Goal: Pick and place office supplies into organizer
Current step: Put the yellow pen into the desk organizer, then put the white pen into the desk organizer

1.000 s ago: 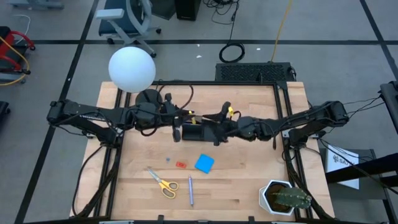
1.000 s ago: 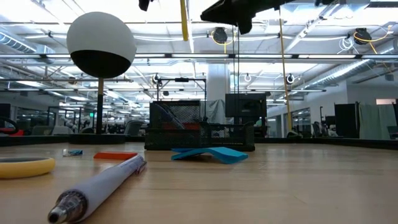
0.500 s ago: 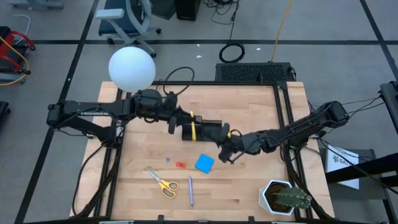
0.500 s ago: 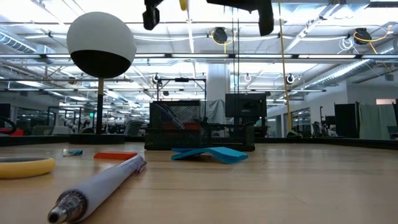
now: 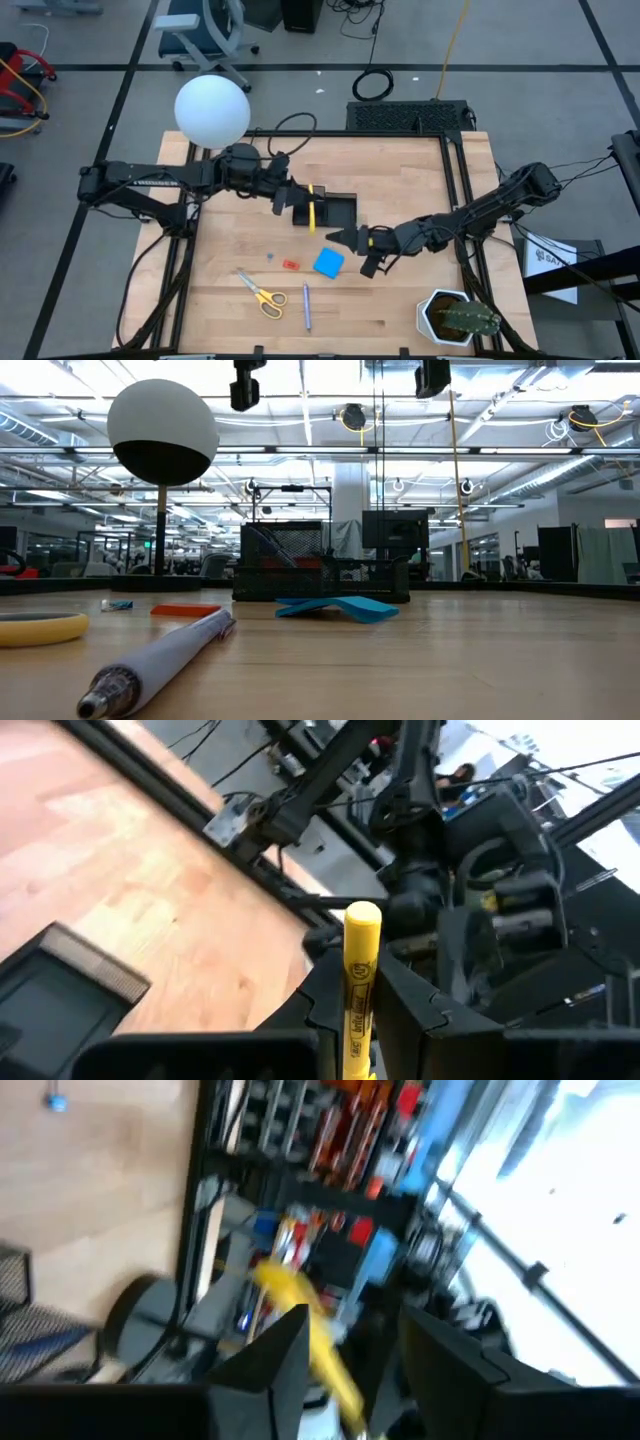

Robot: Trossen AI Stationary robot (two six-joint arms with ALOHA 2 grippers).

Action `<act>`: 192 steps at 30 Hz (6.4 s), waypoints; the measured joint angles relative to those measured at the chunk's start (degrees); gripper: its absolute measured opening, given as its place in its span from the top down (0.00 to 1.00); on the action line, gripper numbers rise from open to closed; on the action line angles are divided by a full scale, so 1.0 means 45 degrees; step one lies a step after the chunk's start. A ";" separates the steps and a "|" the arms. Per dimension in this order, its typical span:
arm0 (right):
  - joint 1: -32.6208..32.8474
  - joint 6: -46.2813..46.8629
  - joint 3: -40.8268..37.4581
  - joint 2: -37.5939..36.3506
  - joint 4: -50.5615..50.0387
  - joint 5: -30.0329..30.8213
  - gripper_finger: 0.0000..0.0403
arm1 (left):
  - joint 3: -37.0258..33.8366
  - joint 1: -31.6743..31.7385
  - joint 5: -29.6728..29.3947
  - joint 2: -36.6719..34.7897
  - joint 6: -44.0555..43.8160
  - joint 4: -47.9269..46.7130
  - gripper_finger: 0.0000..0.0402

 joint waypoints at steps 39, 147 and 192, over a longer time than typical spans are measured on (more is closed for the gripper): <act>-0.0685 -0.0614 0.0015 0.2712 0.3819 -0.0731 0.92 | -0.0029 -0.0908 0.0415 0.1222 -0.0197 0.1220 0.91; -0.7752 2.3474 -0.1180 0.5485 0.7564 -0.7634 0.72 | -0.5935 -0.0452 -0.6745 -0.3752 1.1282 0.6157 0.43; -0.6985 2.1353 -0.1185 0.1643 0.3159 -0.6974 0.69 | -0.3924 -0.1833 -0.5141 -0.3465 1.3137 -0.0491 0.43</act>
